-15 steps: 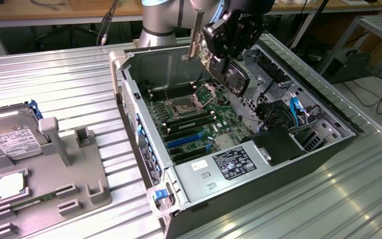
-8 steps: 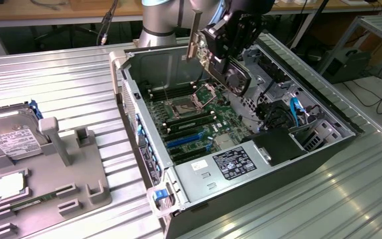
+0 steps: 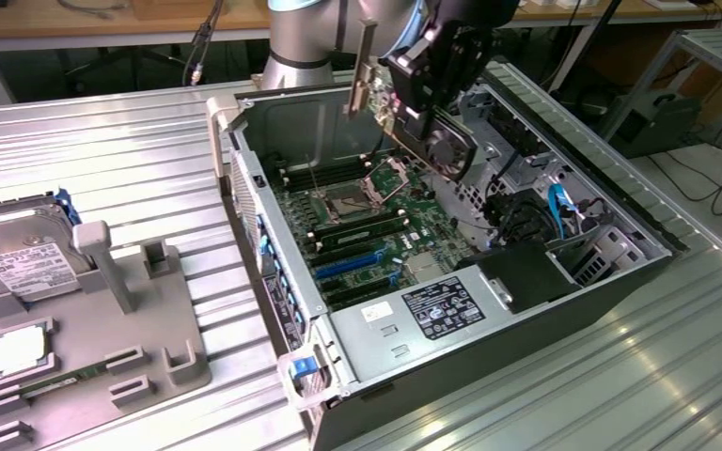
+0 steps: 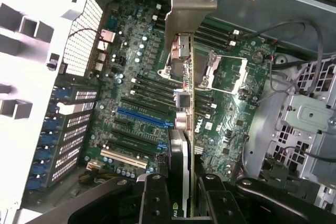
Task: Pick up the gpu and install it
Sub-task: 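Insert the gpu into the slot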
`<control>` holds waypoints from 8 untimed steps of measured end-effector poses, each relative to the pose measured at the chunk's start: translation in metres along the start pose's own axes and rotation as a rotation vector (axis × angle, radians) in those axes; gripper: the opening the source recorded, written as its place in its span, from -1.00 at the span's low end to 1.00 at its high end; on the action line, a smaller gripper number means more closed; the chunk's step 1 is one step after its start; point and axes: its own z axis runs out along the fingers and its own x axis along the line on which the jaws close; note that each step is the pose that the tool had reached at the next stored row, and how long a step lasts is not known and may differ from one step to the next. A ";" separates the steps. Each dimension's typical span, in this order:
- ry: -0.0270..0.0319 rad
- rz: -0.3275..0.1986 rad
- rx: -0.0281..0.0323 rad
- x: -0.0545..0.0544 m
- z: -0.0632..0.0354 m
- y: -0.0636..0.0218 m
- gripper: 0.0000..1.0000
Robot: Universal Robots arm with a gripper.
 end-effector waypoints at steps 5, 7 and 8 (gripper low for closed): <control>0.0008 -0.038 -0.0016 0.000 0.0000 -0.0001 -0.44; 0.0013 -0.056 -0.0020 0.000 0.0000 -0.0001 -0.44; 0.0016 -0.066 -0.0021 0.000 0.0000 -0.0001 -0.44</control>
